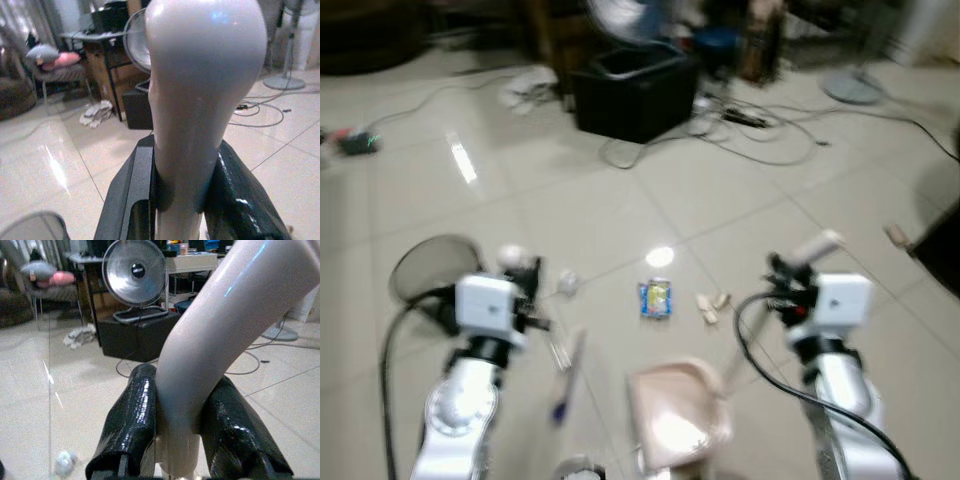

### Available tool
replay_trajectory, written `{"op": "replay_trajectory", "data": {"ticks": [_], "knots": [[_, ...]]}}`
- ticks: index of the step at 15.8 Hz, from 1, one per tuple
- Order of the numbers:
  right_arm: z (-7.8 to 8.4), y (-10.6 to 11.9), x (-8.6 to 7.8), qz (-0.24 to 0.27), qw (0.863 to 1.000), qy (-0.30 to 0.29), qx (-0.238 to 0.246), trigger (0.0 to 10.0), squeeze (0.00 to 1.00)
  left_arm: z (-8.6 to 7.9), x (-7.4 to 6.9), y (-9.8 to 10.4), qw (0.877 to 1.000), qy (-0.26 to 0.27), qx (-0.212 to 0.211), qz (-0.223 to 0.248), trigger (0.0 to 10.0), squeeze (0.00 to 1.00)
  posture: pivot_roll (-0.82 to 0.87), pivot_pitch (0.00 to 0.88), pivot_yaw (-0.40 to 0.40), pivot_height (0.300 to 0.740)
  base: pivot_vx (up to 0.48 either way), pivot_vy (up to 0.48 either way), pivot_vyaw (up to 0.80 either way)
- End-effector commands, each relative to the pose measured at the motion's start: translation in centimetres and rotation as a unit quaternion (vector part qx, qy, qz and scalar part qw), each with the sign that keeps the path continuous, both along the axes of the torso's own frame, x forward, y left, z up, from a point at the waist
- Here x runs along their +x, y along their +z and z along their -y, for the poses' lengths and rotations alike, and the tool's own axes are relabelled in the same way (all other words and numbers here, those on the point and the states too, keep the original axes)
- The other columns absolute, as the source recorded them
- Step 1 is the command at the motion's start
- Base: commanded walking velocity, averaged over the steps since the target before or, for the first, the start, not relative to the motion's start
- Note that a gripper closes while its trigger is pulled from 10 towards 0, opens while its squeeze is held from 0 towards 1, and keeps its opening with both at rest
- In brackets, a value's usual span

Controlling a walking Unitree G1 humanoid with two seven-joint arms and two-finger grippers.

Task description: Sweep floor

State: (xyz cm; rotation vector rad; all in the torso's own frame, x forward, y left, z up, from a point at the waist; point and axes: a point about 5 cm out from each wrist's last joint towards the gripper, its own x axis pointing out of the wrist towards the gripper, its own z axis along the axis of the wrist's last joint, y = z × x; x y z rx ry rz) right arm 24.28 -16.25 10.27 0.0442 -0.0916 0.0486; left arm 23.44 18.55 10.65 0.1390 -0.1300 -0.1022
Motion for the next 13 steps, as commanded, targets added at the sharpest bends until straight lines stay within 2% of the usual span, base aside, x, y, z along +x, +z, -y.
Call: {"op": "replay_trajectory", "data": {"ticks": [1,6,9,10,13], "knots": [[0.63,0.65,-0.14,0.023,1.000,-0.006,0.002,10.0,0.00,0.67,0.11,0.93,1.000,-0.010,0.001,0.026,10.0,0.00,0.02,0.120,0.024,0.740,0.360,0.000,0.00],[0.05,0.82,-0.06,0.033,0.999,0.003,-0.026,10.0,0.00,-0.03,0.20,1.60,0.999,0.006,0.010,0.042,10.0,0.00,0.03,0.117,0.023,0.740,0.360,0.000,0.00],[-0.05,1.08,0.05,0.044,0.999,0.005,-0.025,10.0,0.00,-0.01,0.22,1.73,0.999,0.008,0.013,0.044,10.0,0.00,0.03,0.115,0.021,0.740,0.361,0.000,0.80],[0.13,1.12,0.05,0.047,0.999,0.000,-0.008,10.0,0.00,0.02,0.28,1.79,0.999,0.008,0.013,0.046,10.0,0.00,0.03,0.115,0.019,0.740,0.364,0.000,0.00],[0.22,1.08,0.11,0.047,0.999,0.000,-0.008,10.0,0.00,-0.03,0.40,1.82,0.999,0.010,0.014,0.048,10.0,0.00,0.03,0.112,0.020,0.740,0.361,0.000,0.00]]}}
